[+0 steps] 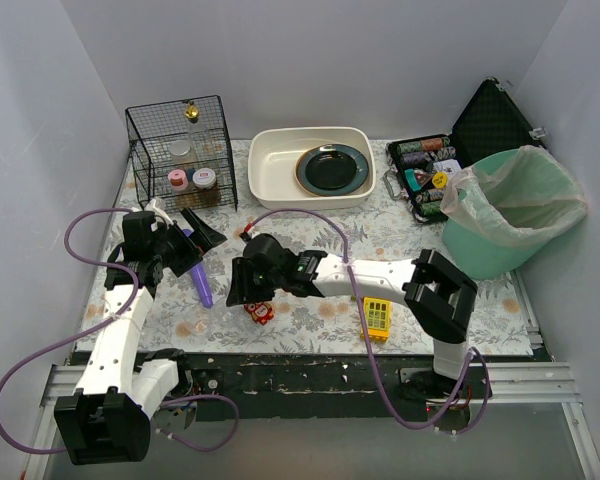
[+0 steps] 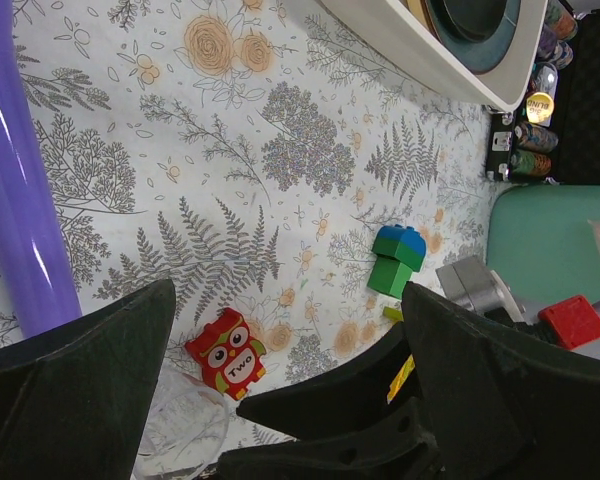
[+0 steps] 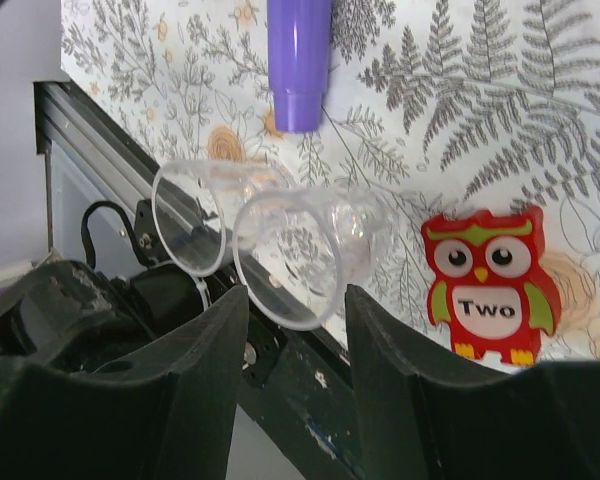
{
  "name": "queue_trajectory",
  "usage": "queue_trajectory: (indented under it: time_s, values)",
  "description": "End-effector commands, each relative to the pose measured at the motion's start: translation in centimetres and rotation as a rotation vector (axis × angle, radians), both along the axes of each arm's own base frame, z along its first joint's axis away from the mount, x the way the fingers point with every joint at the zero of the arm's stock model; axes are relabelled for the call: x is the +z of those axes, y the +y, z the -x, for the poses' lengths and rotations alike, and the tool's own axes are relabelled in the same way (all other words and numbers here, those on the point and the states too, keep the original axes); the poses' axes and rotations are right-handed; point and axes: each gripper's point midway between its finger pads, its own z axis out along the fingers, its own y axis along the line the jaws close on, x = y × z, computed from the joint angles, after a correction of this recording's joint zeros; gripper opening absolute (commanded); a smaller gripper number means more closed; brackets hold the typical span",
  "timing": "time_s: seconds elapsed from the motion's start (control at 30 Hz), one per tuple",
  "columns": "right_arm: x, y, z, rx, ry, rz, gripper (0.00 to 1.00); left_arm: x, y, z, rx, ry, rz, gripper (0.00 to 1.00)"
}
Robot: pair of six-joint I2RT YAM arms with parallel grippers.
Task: Clear the kitchen counter
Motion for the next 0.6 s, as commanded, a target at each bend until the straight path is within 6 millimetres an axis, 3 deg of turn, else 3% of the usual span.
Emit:
queue_trajectory:
  time_s: [0.0,0.27,0.57]
  values:
    - [0.7,1.9,-1.2,-0.016,-0.026,0.001,0.51,-0.1,0.1,0.2,-0.012,-0.009,-0.016,0.97]
    - [-1.0,0.7,-2.9,-0.060,-0.090,0.138,0.49,-0.3,0.1,0.2,-0.017,-0.007,-0.016,0.97]
    - [-2.0,1.4,-2.2,-0.010,-0.083,0.146,0.44,-0.5,0.1,0.1,-0.020,-0.004,-0.018,0.97]
